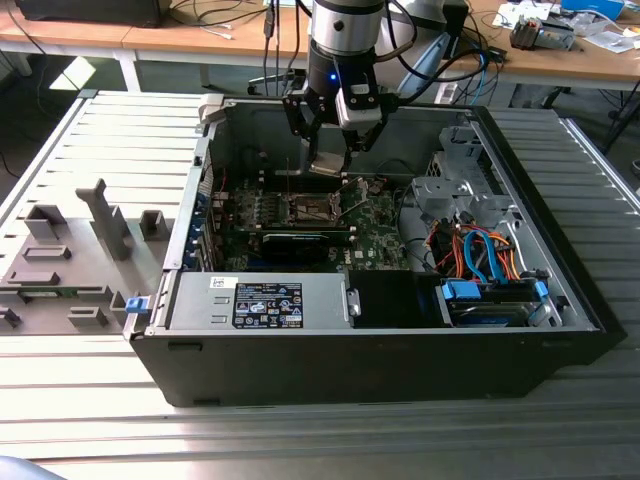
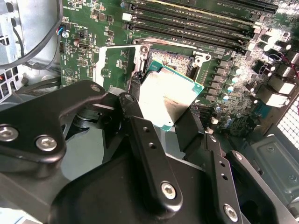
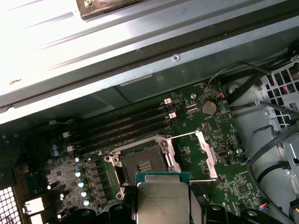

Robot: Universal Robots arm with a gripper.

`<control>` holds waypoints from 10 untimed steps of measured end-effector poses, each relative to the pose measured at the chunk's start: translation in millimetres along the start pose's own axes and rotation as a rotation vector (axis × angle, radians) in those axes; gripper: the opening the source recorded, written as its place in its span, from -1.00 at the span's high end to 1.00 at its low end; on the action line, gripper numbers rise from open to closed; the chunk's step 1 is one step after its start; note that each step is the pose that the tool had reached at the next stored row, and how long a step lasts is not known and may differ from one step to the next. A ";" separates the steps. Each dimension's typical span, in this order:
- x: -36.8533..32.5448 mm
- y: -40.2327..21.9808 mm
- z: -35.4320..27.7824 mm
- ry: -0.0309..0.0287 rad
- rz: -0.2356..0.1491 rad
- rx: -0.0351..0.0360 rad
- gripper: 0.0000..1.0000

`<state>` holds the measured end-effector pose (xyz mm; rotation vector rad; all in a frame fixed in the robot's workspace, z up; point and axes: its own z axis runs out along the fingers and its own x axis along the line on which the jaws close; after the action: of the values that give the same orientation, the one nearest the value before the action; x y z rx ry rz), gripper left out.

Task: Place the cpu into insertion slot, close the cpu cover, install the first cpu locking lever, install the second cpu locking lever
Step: 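Place the cpu into insertion slot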

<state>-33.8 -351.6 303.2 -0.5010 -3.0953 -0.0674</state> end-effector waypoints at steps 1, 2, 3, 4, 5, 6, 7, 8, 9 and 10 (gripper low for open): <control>0.0 0.0 0.0 0.0000 0.000 0.0000 -0.08; 0.0 0.0 0.0 -0.0004 0.003 0.0010 -0.08; 0.0 0.0 0.0 -0.0007 0.008 0.0012 -0.08; 0.0 0.0 0.0 -0.0008 0.008 0.0012 -0.08; 0.0 0.0 0.0 -0.0008 0.009 0.0013 -0.08; 0.0 0.0 0.0 -0.0008 0.009 0.0012 -0.08; 0.0 0.0 0.0 -0.0009 0.011 0.0012 -0.08; 0.0 0.0 0.0 -0.0009 0.012 0.0013 -0.08; 0.0 0.0 0.0 -0.0010 0.014 0.0012 -0.08; 0.0 0.0 0.0 -0.0010 0.015 0.0012 -0.08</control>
<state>-33.8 -351.6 303.2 -0.5249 -3.0919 -0.0652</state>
